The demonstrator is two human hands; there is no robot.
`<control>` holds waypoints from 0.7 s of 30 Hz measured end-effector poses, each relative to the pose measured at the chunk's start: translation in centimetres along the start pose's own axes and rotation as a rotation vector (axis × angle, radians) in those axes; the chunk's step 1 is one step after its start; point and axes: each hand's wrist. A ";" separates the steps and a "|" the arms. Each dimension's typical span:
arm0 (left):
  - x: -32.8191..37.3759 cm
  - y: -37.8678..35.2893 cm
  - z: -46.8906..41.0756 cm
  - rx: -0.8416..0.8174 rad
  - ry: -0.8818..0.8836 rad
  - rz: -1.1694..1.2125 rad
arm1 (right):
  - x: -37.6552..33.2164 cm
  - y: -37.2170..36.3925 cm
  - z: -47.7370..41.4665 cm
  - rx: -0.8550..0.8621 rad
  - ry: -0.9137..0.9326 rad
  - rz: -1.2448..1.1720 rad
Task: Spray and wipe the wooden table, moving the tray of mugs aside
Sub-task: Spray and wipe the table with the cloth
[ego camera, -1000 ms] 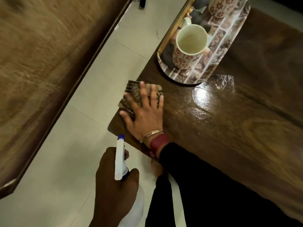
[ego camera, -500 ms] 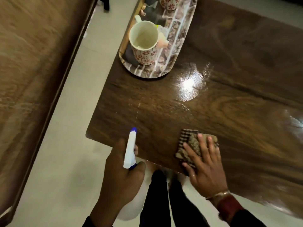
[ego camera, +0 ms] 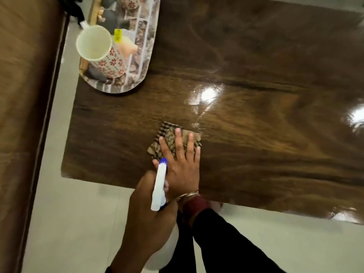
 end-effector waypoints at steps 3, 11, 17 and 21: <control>0.9 -0.9 0.1 -0.060 0.028 0.059 | 3.7 1.8 1.5 0.004 0.033 -0.043; 3.6 -3.9 -0.1 -0.121 0.103 0.185 | 20.2 9.6 6.8 0.241 -0.219 0.028; 4.8 -6.0 -0.7 -0.084 0.068 0.216 | 23.9 11.7 5.9 0.363 -0.454 0.002; 4.0 -4.8 -2.6 0.072 -0.070 0.193 | 21.9 9.8 5.3 0.406 -0.376 -0.040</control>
Point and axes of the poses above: each hand's wrist, its own z-axis away from the middle knuckle, its own y-axis out of the back of the hand, x = y × z, and after that the axes turned 9 degrees about -z, right-handed
